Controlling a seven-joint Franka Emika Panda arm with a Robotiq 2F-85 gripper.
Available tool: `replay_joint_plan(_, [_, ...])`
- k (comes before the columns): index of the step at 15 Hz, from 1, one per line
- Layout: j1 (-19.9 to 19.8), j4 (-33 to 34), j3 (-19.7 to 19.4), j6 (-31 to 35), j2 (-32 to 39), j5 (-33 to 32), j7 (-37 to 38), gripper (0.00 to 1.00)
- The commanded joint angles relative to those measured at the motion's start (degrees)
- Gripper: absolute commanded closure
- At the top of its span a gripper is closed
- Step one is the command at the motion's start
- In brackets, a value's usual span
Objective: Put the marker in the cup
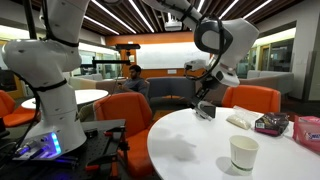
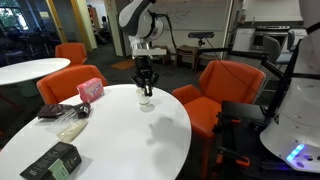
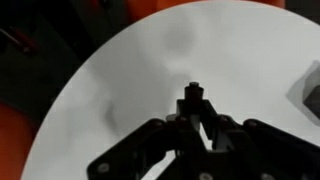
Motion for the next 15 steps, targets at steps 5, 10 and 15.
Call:
replay_joint_plan(5, [-2.49,7.22,-2.31,-6.24,2.39,3.75,-0.01,0.95])
replay_joint_plan(10, [-5.19,11.52,-2.92,-6.24,6.63,7.59,0.02,0.95])
replay_joint_plan(15, [-8.46,15.70,-2.38,-5.80,11.50,13.60,-0.06,0.95])
